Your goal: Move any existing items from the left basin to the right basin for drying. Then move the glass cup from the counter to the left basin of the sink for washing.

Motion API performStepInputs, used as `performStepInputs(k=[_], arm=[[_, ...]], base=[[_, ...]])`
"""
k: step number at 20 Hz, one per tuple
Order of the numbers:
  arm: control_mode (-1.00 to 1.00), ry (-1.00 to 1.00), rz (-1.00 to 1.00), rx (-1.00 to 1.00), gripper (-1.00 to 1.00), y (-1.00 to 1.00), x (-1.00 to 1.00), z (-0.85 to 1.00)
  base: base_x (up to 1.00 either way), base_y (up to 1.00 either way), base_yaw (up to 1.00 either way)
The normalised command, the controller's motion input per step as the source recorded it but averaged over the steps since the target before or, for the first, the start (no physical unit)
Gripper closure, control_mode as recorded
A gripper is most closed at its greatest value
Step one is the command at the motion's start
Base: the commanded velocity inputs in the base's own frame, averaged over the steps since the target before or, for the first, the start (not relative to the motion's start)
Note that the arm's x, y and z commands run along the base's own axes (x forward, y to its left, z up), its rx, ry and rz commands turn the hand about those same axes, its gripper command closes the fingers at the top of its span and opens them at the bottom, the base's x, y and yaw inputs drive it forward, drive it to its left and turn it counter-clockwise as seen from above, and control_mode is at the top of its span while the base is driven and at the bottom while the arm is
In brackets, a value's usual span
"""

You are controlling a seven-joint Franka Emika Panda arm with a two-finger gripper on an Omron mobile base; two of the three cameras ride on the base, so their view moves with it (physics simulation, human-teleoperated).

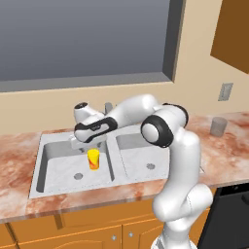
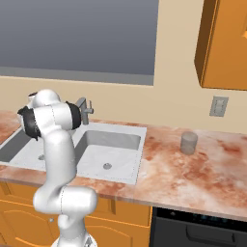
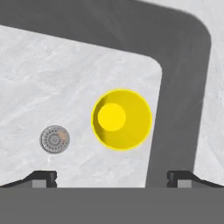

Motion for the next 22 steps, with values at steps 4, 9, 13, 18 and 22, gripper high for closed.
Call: performStepInputs(k=[4,9,13,18,22], arm=[[-1.0,0.0,0.0,0.0,-1.0,0.08,0.18,-0.22],[-1.0,0.0,0.0,-0.01,-1.0,0.05,0.15,-0.19],[-1.0,0.0,0.0,-0.01,-1.0,0.01,0.1,-0.15],[-1.0,0.0,0.0,-0.01,-1.0,0.0,0.0,-0.11],[-1.0,0.0,0.0,-0.01,-1.0,0.08,0.0,-0.16]], base=[[0.0,0.0,0.0],[0.0,0.0,0.0],[0.0,0.0,0.0],[0.0,0.0,0.0],[0.0,0.0,0.0]])
